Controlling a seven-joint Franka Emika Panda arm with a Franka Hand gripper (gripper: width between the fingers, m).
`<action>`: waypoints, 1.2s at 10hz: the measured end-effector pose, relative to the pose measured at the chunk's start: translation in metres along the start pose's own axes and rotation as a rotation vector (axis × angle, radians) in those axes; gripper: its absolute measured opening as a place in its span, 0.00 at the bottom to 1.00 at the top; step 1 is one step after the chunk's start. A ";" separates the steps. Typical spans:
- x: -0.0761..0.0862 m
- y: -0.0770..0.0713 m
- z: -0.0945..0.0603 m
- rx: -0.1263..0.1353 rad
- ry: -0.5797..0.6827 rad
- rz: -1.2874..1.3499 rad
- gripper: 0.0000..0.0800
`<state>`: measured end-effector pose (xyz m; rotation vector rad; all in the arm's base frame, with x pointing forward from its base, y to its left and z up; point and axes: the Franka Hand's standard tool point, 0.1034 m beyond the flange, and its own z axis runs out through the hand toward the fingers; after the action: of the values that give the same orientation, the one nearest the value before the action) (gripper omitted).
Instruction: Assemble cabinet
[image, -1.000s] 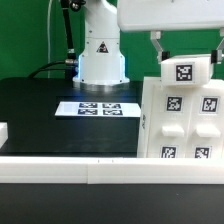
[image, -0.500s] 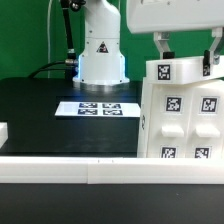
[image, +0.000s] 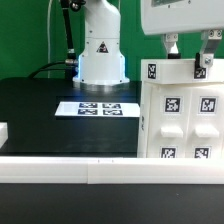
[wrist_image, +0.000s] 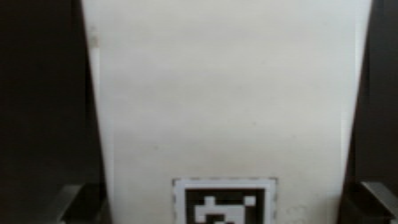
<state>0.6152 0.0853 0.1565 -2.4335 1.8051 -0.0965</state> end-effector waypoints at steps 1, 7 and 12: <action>0.000 0.000 0.000 0.004 -0.013 0.058 0.70; -0.007 -0.004 -0.006 0.022 -0.052 0.154 0.99; -0.011 -0.015 -0.020 0.055 -0.096 0.086 1.00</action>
Offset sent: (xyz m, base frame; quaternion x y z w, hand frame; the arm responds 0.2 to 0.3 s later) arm 0.0000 0.0000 0.0000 0.0000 0.0000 0.1296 0.9916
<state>0.6239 0.0992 0.1783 -2.2790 1.8382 -0.0211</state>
